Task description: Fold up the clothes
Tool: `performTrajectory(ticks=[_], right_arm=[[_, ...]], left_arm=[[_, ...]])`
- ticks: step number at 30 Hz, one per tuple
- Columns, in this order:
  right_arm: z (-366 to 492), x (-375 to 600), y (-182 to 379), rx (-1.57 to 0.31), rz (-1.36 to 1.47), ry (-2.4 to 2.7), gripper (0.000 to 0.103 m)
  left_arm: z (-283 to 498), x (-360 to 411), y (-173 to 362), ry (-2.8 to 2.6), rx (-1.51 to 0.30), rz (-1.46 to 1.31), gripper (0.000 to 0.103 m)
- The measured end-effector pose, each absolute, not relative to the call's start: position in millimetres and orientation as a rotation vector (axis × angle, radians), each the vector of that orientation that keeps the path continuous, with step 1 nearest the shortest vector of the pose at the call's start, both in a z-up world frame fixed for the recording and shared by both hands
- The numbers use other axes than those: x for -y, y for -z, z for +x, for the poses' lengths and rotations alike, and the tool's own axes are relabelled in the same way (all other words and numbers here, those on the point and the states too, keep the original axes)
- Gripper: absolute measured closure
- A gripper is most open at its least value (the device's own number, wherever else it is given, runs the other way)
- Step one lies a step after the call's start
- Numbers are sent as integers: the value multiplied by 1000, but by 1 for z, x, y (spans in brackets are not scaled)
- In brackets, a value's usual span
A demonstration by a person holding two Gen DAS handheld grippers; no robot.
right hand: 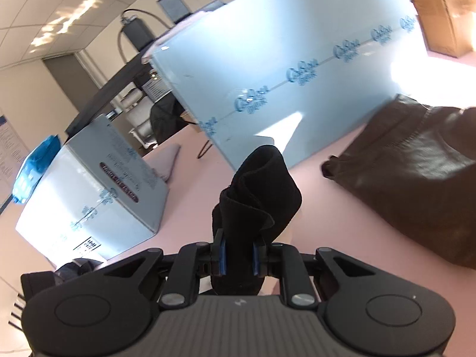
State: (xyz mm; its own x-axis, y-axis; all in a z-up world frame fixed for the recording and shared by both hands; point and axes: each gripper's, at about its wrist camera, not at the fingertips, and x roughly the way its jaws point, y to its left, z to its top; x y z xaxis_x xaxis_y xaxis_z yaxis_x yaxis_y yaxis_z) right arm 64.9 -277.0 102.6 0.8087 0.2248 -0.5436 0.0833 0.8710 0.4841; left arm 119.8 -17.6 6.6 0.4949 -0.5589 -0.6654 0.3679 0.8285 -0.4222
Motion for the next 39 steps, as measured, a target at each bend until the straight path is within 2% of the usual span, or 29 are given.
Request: performTrajectory(ticks=[9,16,23,24,26,28,30,35,39], right_arm=[[100,166,-144,-641,301,-370,85],[120,64,-108,-763,243,-569,85],[110,7,-68,-858,97,-568,82],[109,2,-67,-862,61,-563,79],[99,-10,-68,-868,-45,-546,65],[94,-5,-75,-869,-7,-568,30],[90,11,-91,-846,126,-645,16],[74,72,-140,-715,260,-587,12],[68,139,-148,-679,333,-385,6]], left_arm=[[90,-124,-30,296,-786,-405,75],[45,-225,-36,71,-744,-447,75],[32,-259,-37,15,-734,-470,75],[32,-262,-39,1,-725,-475,75],[33,-268,-45,-26,-694,-483,75],[39,-272,-56,-23,-667,-474,75],[45,-272,-68,-9,-639,-454,75],[53,-262,-108,47,-537,-463,75],[57,-218,-118,187,-586,-327,75]])
